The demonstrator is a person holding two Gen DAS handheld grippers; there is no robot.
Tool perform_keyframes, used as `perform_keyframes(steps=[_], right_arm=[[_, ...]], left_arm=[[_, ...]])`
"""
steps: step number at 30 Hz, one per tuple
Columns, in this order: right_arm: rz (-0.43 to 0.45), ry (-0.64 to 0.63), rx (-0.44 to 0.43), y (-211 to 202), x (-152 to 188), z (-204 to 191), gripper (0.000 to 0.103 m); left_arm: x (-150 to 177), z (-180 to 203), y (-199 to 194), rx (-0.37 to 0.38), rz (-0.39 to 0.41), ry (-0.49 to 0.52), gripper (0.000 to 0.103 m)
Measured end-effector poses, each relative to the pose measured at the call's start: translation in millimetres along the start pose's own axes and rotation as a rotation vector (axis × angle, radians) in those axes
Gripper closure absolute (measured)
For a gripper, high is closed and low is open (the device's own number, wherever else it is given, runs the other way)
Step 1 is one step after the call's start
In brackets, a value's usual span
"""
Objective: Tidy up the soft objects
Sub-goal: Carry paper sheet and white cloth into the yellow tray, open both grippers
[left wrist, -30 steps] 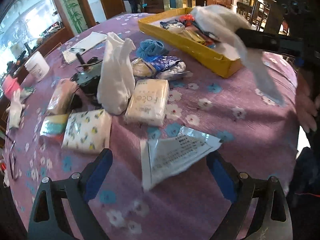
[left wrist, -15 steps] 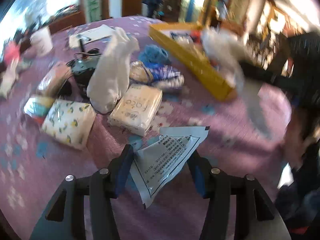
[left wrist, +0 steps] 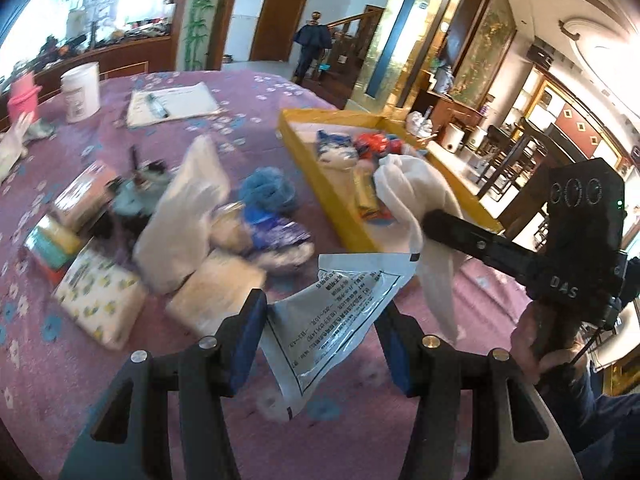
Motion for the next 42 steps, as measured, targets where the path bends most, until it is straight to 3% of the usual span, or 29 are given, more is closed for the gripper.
perform_keyframes(steps=[9, 15, 25, 32, 37, 42], right_arm=[[0.119, 0.078, 0.115, -47.8, -16.5, 37.6, 0.090], [0.180, 0.127, 0.214, -76.0, -20.6, 64.3, 0.090], [0.157, 0.183, 0.331, -72.2, -22.8, 95.1, 0.090], [0.118, 0.179, 0.388, -62.8, -25.5, 97.4, 0.090], [0.108, 0.175, 0.401, -60.2, -24.8, 97.9, 0.089], [0.095, 0.161, 0.408, -57.0, -25.0, 96.0, 0.082]], left_arm=[[-36.9, 56.5, 25.7, 0.087, -0.001, 0.044, 0.049], [-50.8, 89.0, 55.0, 0.099, -0.020, 0.062, 0.049], [-41.8, 102.3, 98.5, 0.070, -0.079, 0.069, 0.049], [-39.9, 104.5, 98.9, 0.049, -0.047, 0.102, 0.048], [-38.9, 106.5, 96.5, 0.075, -0.039, 0.106, 0.038], [-40.8, 105.7, 89.2, 0.077, -0.018, 0.099, 0.029]])
Point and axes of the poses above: each gripper's, at about its wrist camera, not at the fingertips, and y roughly the way its jaws point, z to its right, x to its underside, the point moved 3 cm from there along y, roughly the way its jaws point, and after that the axes turned 12 degrees about -x, right-handed, at the moved point
